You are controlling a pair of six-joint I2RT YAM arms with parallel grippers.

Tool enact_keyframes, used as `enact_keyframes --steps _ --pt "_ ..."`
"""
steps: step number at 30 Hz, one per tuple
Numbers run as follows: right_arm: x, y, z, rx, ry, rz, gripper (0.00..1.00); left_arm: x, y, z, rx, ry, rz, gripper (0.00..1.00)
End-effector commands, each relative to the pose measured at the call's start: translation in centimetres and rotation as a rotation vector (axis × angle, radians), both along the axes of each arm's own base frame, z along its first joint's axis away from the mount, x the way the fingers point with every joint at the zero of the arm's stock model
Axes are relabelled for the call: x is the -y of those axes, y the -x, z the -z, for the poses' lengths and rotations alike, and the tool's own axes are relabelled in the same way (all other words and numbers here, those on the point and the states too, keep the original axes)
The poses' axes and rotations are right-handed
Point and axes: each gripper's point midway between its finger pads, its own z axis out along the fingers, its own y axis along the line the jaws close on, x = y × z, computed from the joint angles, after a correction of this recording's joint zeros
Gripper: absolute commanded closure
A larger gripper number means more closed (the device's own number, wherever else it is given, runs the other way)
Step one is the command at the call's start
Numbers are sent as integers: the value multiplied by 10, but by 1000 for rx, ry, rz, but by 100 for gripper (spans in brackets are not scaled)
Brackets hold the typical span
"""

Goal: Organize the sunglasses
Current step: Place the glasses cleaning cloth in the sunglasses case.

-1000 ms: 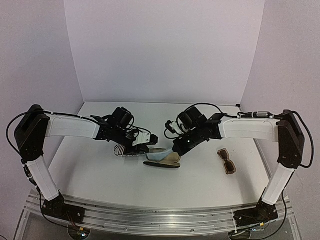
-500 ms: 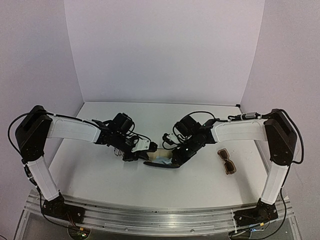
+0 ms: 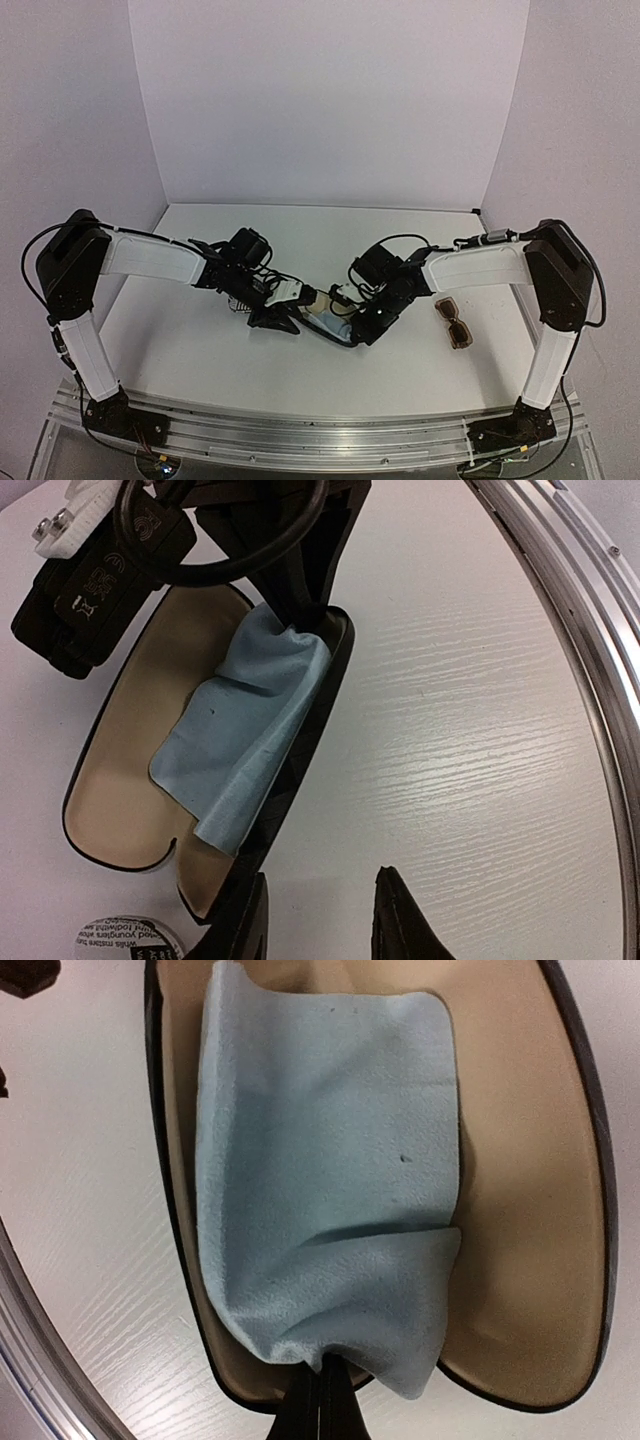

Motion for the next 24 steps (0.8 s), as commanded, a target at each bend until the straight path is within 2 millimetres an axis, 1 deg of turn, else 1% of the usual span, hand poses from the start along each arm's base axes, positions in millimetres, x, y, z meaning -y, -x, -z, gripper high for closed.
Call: enact_keyframes --steps 1,4,7,11,13,15,17,19,21,24 --pt "-4 14 6 -1 32 -52 100 4 13 3 -24 8 28 66" --pt "-7 12 5 25 44 -52 100 6 11 -2 -18 20 24 63" --pt "-11 8 0 36 34 -47 100 9 5 -11 23 32 26 59" --pt "-15 6 -2 40 25 -48 99 13 -4 -15 84 48 57 52" --pt "-14 7 -2 36 25 -45 97 15 -1 -15 91 47 105 49" --pt "-15 8 -5 31 15 -44 93 18 -2 -15 105 54 140 47" --pt "-17 9 -13 34 -6 -43 85 21 -6 -11 119 49 154 45" --pt "-20 8 -25 47 -35 -45 77 21 -14 -5 132 35 147 44" --pt "-24 8 -41 62 -74 -51 70 20 -20 -5 136 42 147 44" --pt "-29 9 -67 90 -133 -62 61 20 -21 -9 154 51 180 43"
